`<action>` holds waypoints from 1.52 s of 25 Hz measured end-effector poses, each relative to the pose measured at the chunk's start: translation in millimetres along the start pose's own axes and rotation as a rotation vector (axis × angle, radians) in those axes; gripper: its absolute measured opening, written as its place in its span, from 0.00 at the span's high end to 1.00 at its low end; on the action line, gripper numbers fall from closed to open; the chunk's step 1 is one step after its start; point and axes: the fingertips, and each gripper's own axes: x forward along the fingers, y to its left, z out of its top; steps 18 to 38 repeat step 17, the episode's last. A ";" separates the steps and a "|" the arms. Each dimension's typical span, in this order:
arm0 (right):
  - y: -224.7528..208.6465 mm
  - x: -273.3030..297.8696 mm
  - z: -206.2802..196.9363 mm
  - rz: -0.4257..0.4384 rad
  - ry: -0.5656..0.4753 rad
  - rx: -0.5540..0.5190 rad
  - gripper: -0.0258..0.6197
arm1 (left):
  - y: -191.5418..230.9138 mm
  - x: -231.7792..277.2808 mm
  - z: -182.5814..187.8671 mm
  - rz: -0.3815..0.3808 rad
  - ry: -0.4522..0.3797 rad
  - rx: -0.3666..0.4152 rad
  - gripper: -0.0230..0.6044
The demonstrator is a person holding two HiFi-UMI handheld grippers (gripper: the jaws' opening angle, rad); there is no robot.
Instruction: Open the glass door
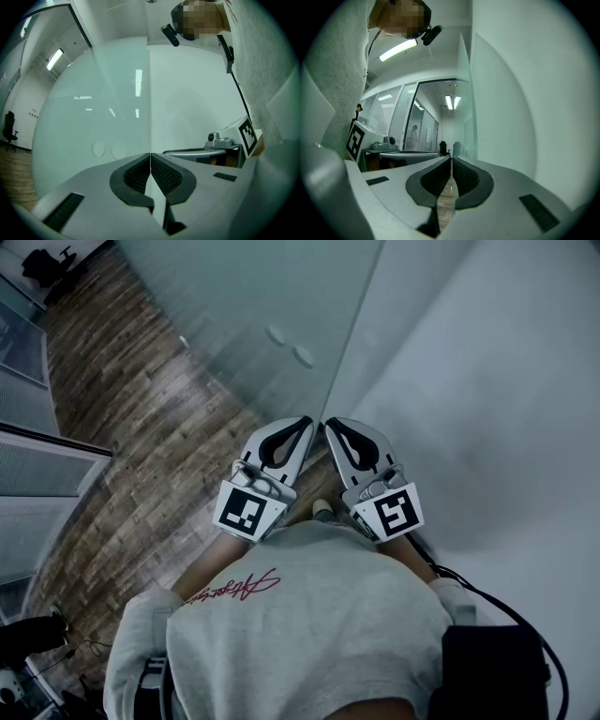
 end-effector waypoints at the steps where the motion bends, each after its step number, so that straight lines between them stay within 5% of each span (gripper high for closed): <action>1: -0.7 -0.1 -0.7 0.002 0.001 0.005 0.92 | 0.1 -0.1 -0.1 0.003 -0.001 0.001 0.94; 38: -4.5 1.8 -4.2 0.055 0.002 -0.003 0.92 | 2.0 2.8 -0.7 0.057 -0.022 0.001 0.94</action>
